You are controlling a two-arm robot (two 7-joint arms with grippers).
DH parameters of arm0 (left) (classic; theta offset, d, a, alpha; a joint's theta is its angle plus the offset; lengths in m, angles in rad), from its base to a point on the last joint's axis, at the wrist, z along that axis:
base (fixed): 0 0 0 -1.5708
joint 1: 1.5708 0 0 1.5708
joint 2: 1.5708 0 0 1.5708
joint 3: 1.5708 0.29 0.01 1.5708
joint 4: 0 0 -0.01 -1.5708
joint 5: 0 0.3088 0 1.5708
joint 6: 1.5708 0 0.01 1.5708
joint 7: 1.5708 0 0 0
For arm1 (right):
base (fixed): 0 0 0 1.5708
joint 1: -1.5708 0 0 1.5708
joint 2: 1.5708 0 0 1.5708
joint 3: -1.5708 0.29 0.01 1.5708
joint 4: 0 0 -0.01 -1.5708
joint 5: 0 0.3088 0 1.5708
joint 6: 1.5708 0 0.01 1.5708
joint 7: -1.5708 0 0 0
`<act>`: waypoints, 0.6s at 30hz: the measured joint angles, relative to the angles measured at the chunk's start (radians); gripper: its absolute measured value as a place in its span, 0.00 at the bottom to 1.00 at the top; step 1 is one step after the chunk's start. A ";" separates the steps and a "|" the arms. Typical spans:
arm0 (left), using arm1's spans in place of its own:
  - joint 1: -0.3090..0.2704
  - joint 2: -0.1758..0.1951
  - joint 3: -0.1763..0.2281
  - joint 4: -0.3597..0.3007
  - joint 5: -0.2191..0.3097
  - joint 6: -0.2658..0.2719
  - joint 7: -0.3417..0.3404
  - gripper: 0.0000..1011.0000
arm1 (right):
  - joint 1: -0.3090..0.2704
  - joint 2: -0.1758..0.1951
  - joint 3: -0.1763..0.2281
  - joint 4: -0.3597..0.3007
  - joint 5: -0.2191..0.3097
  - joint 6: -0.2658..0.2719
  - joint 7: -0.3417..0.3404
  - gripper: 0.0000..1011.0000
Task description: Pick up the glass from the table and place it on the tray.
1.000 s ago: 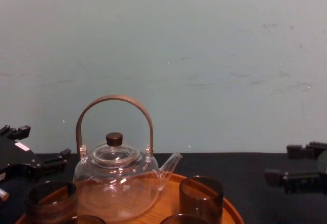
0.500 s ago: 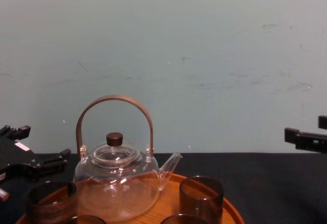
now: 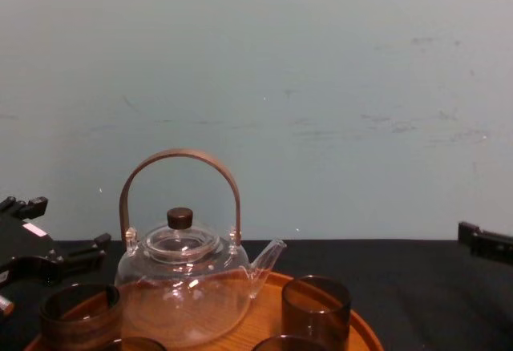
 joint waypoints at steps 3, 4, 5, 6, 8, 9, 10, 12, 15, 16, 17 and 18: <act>0.000 0.000 0.000 0.000 0.000 0.000 0.000 0.99 | 0.001 -0.011 0.002 0.020 -0.006 -0.011 0.008 0.99; 0.000 0.000 0.000 0.000 0.000 0.000 0.000 0.99 | 0.001 -0.014 0.002 0.024 -0.008 -0.013 0.010 0.99; 0.000 0.000 0.000 0.000 0.000 0.000 0.000 0.99 | 0.002 -0.016 0.003 0.028 -0.009 -0.015 0.012 0.99; 0.000 0.000 0.000 0.000 0.000 0.000 0.000 0.99 | 0.003 -0.021 0.004 0.036 -0.013 -0.017 0.016 0.99; 0.000 0.000 0.000 0.000 0.000 0.000 0.000 0.99 | 0.004 -0.026 0.005 0.043 -0.016 -0.018 0.018 0.99; 0.000 0.000 0.000 0.000 0.000 0.000 0.000 0.99 | 0.004 -0.030 0.007 0.048 -0.019 -0.018 0.021 0.99; 0.000 0.000 0.000 0.000 0.000 0.000 0.000 0.99 | 0.005 -0.032 0.008 0.050 -0.021 -0.018 0.022 0.99; 0.000 0.000 0.000 0.000 0.000 0.000 0.000 0.99 | 0.005 -0.036 0.010 0.053 -0.024 -0.019 0.023 0.99; 0.000 0.000 0.000 0.000 0.000 0.000 0.000 0.99 | 0.005 -0.035 0.010 0.053 -0.024 -0.019 0.023 0.99; 0.000 0.000 0.000 0.000 0.000 0.000 0.000 0.99 | 0.005 -0.035 0.010 0.053 -0.024 -0.019 0.023 0.99; 0.000 0.000 0.000 0.000 0.000 0.000 0.000 0.99 | 0.005 -0.035 0.010 0.053 -0.024 -0.019 0.023 0.99; 0.000 0.000 0.000 0.000 0.000 0.000 0.000 0.99 | 0.005 -0.035 0.010 0.053 -0.024 -0.019 0.023 0.99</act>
